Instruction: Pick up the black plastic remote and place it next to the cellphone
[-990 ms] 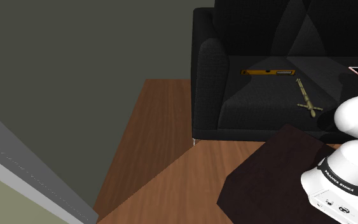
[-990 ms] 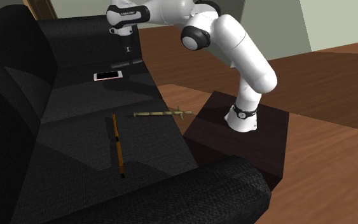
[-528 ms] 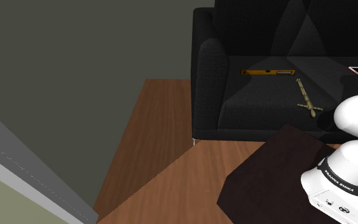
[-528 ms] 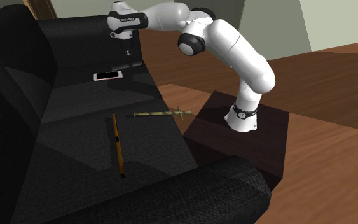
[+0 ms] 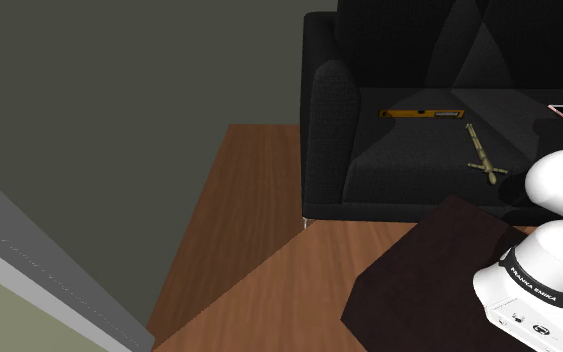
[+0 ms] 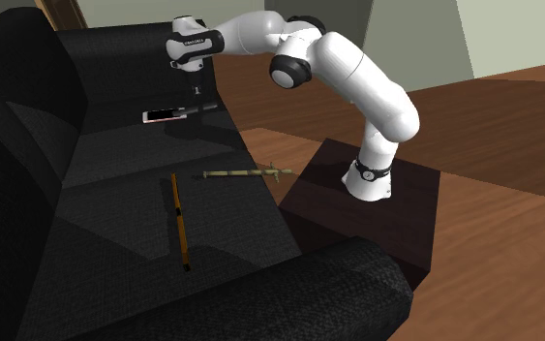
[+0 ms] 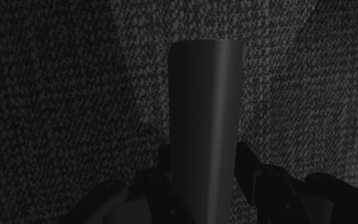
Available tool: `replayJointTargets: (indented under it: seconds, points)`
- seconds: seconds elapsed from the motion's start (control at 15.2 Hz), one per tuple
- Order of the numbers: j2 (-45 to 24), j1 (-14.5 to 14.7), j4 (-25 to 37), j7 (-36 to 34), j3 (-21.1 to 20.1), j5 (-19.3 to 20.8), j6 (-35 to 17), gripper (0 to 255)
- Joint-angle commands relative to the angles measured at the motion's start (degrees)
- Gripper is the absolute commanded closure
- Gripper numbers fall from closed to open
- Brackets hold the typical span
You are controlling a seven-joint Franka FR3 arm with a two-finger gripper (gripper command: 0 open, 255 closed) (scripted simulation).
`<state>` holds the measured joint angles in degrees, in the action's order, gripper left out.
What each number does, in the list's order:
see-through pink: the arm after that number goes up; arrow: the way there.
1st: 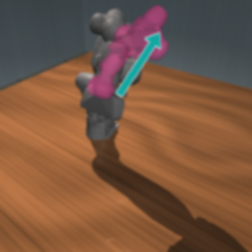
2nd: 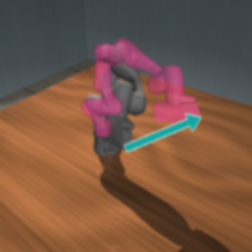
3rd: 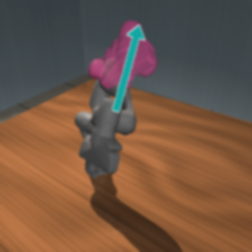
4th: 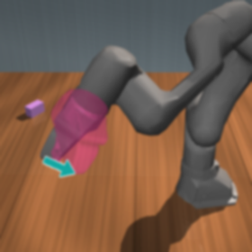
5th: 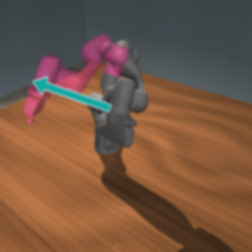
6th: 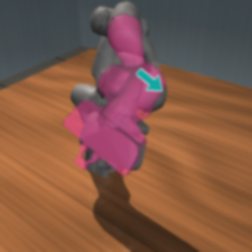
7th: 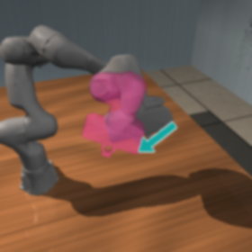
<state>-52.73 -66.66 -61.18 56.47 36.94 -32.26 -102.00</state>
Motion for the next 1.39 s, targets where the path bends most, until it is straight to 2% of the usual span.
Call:
replayJointTargets:
  seconds: [0.0,0.53,0.59,0.92,1.19,1.32]
  points:
    - [-0.1,0.38,-1.43,0.36,-0.08,-0.2,-1.38,255]
    - [-0.1,0.38,-1.43,0.36,-0.08,-0.2,-1.38,255]
    - [-0.1,0.38,-1.44,0.36,-0.08,-0.2,-1.38,0]
    - [-0.1,0.38,-1.43,0.36,-0.08,-0.2,-1.38,0]
    - [0.99,-1.34,4.56,-0.97,0.43,0.75,4.93,0]
    - [1.0,-1.33,4.53,-0.96,0.43,0.75,4.91,0]
